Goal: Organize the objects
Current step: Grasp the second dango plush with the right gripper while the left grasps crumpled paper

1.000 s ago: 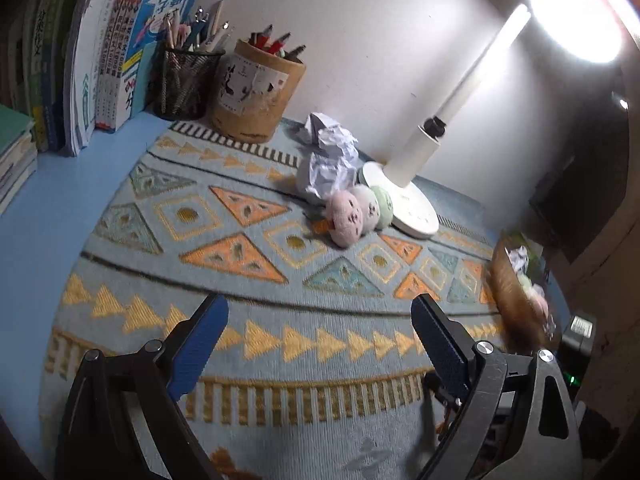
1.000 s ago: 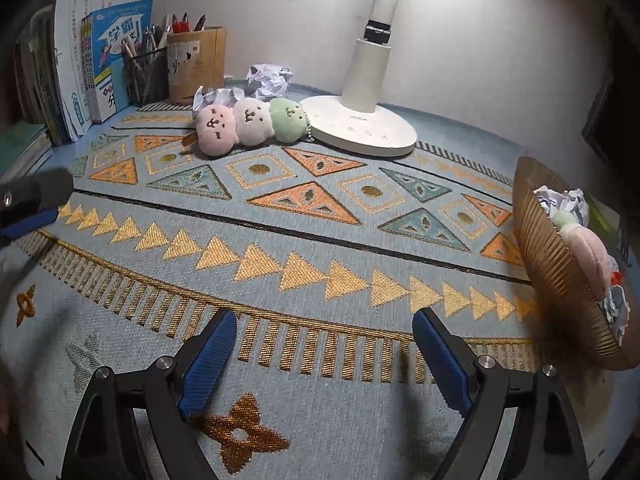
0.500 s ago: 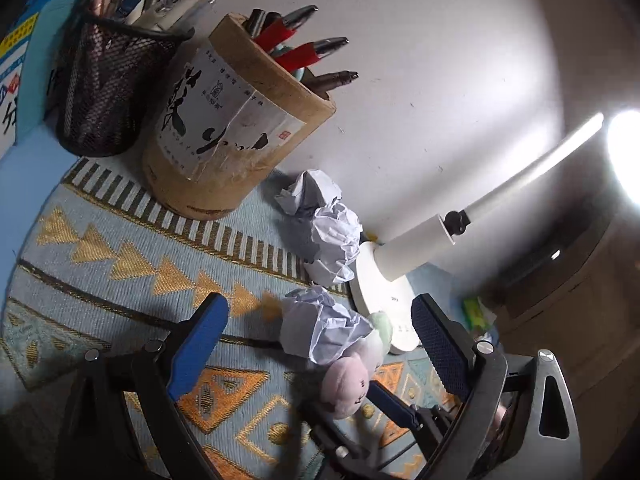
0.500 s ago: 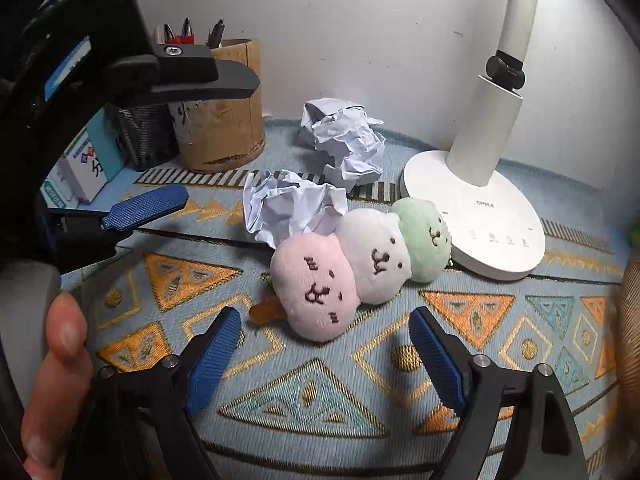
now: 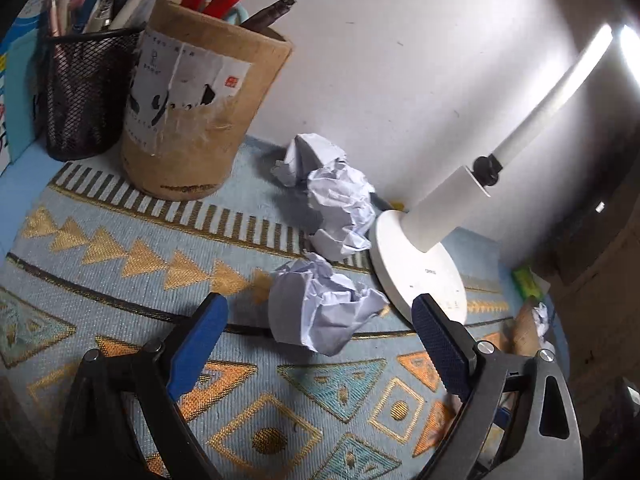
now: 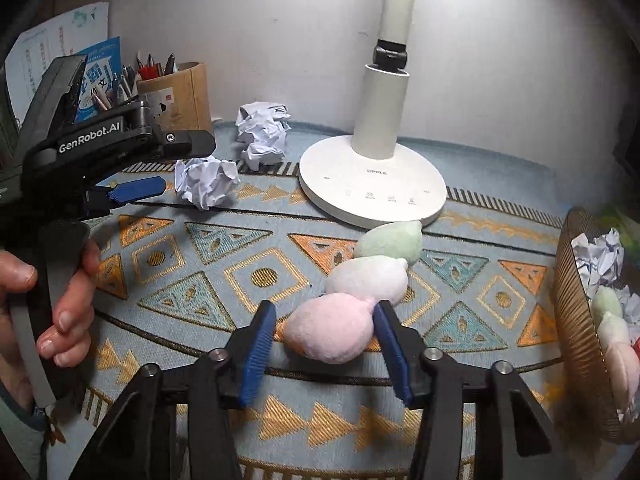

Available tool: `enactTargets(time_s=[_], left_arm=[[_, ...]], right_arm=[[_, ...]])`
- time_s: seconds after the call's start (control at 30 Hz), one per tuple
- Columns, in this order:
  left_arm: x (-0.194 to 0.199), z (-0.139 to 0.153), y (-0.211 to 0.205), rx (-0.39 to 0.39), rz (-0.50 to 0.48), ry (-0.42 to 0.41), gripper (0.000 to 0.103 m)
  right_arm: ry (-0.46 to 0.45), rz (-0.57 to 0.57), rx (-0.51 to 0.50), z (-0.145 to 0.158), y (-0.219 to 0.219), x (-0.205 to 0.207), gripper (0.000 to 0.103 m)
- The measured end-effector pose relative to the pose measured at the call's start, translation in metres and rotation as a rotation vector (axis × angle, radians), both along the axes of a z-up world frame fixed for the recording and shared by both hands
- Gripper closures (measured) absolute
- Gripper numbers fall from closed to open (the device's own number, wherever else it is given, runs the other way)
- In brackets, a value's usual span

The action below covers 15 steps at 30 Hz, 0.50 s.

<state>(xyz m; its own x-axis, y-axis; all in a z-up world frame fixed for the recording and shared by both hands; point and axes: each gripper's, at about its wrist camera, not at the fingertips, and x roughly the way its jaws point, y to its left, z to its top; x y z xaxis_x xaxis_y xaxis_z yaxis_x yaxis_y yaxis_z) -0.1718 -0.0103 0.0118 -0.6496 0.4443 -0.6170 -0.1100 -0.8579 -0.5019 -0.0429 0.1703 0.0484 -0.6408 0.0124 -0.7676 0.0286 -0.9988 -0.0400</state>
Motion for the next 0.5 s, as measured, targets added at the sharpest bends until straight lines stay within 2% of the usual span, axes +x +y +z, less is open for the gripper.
enactTargets(time_s=[0.03, 0.07, 0.1, 0.17, 0.23, 0.27, 0.3, 0.33, 0.37, 0.43, 0.5], left_arm=[[-0.002, -0.004, 0.005, -0.035, 0.017, -0.022, 0.010], [-0.002, 0.000, 0.011, -0.076, -0.006, -0.001, 0.010], [-0.001, 0.002, 0.015, -0.086, -0.031, 0.020, 0.010], [-0.004, -0.001, 0.019, -0.123, -0.012, 0.001, 0.011], [-0.007, -0.003, 0.019, -0.132, 0.016, -0.007, 0.015], [-0.009, -0.003, 0.021, -0.149, 0.030, -0.012, 0.022], [-0.009, -0.003, 0.025, -0.164, 0.020, -0.011, 0.040], [-0.011, -0.004, 0.027, -0.137, -0.025, -0.009, 0.051], [-0.011, -0.005, 0.026, -0.132, -0.022, -0.009, 0.051], [-0.010, -0.005, 0.020, -0.107, -0.002, -0.006, 0.052], [-0.005, 0.000, 0.016, -0.080, -0.005, 0.034, 0.052]], right_arm=[[0.000, -0.009, -0.048, 0.001, 0.008, 0.004, 0.022], [0.012, -0.022, -0.098, 0.003, 0.014, 0.008, 0.016], [0.017, -0.023, -0.150, 0.003, 0.019, 0.009, 0.016], [-0.011, -0.012, -0.226, 0.001, 0.020, 0.001, 0.015], [-0.051, -0.079, -0.254, -0.005, 0.023, -0.010, 0.015], [-0.066, -0.133, -0.269, -0.011, 0.027, -0.014, 0.015], [-0.074, -0.190, -0.300, -0.016, 0.034, -0.015, 0.015], [-0.069, -0.232, -0.350, -0.022, 0.041, -0.016, 0.013], [-0.014, -0.251, -0.376, -0.021, 0.044, -0.013, 0.012], [-0.009, -0.278, -0.360, -0.022, 0.042, -0.015, 0.011], [-0.030, -0.268, -0.279, -0.023, 0.032, -0.022, 0.011]])
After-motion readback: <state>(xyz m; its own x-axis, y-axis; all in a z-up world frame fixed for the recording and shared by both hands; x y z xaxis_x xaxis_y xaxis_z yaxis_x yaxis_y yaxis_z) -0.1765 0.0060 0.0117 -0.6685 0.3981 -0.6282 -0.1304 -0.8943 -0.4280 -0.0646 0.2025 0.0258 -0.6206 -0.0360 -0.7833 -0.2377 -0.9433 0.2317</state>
